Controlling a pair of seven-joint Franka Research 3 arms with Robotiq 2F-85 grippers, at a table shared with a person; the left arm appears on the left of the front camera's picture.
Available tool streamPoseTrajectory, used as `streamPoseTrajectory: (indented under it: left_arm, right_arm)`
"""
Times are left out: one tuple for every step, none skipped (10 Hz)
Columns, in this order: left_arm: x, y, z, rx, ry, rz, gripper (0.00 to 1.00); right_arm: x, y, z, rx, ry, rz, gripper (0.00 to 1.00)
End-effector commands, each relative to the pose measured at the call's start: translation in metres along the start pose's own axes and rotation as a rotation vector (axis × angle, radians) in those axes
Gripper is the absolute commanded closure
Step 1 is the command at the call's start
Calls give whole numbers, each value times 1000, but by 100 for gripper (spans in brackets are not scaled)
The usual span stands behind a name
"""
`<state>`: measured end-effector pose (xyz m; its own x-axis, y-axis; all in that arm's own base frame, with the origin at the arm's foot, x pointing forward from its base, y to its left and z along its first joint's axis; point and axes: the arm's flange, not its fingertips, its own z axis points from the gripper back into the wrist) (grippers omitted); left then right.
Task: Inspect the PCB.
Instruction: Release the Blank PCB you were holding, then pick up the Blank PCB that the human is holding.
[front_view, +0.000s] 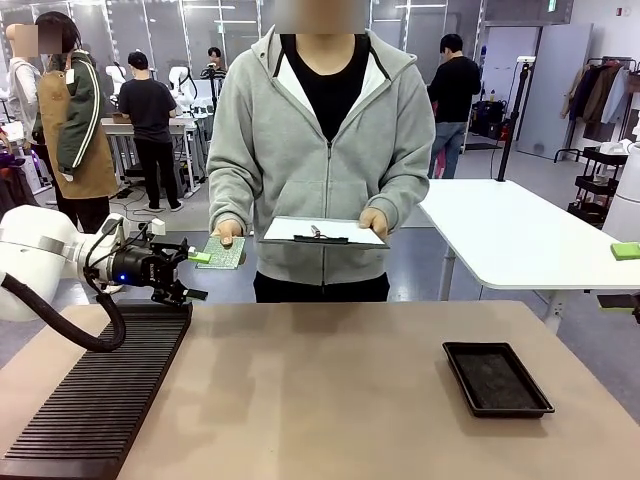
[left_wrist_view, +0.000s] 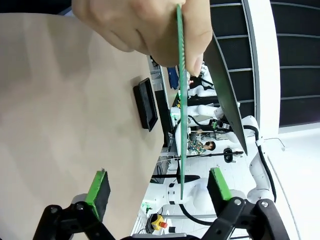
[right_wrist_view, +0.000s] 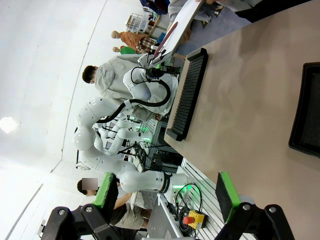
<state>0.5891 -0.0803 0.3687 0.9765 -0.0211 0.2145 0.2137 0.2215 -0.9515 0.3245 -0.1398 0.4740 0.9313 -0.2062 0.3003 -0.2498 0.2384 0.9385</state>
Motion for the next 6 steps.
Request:
streamPoseTrajectory:
  left_arm:
    - [1, -1, 0, -14, -16, 4, 0]
    - [1, -1, 0, -14, -16, 4, 0]
    - [1, -1, 0, -14, -16, 4, 0]
    - [1, -1, 0, -14, -16, 4, 0]
    - [1, -1, 0, -14, -16, 4, 0]
    - [1, -1, 0, -14, -16, 4, 0]
  right_arm:
    - [2, 1, 0, 9, -1, 11, 0]
    - [2, 1, 0, 9, -1, 11, 0]
    - [2, 1, 0, 9, -1, 11, 0]
    - [2, 1, 0, 9, -1, 11, 0]
    - [2, 1, 0, 9, -1, 11, 0]
    - [2, 1, 0, 9, -1, 11, 0]
